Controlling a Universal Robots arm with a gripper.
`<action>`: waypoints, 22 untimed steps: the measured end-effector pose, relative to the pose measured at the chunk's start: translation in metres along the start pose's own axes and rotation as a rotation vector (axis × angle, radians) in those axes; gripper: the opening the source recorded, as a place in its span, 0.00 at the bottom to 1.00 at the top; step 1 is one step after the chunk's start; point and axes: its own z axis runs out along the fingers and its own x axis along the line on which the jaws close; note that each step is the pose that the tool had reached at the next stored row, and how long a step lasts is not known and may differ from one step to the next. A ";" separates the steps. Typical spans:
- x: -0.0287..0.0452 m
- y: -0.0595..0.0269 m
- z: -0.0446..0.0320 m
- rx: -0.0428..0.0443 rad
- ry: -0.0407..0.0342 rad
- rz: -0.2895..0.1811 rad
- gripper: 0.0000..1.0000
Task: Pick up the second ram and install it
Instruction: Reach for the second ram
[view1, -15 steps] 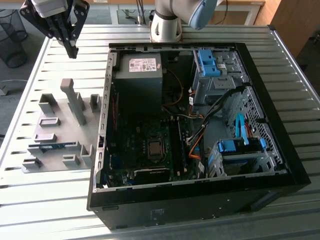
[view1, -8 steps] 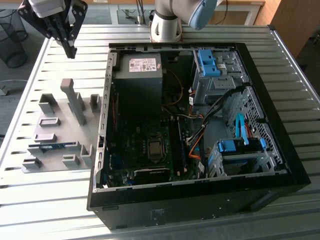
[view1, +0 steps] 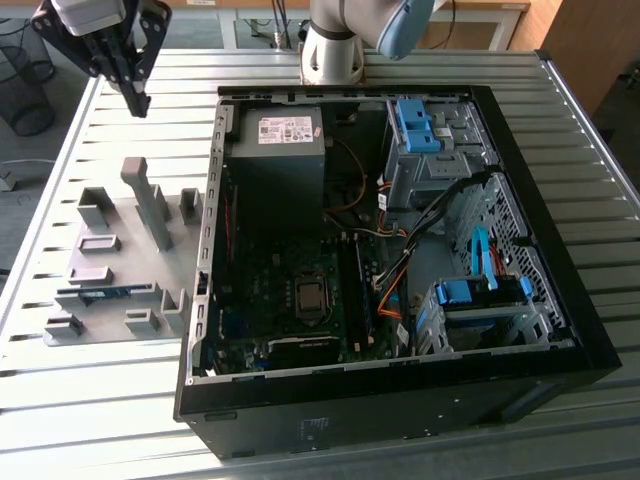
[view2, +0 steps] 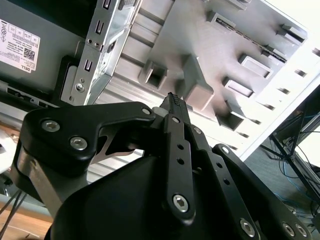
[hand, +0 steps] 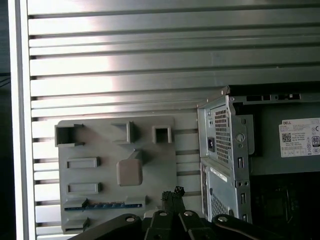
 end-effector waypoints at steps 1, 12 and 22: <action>0.0004 0.0000 0.0000 0.0000 0.0000 0.000 0.10; 0.0054 -0.0004 0.0000 0.0000 0.0000 0.000 0.10; 0.0185 -0.0014 0.0000 0.0000 0.0000 0.000 0.10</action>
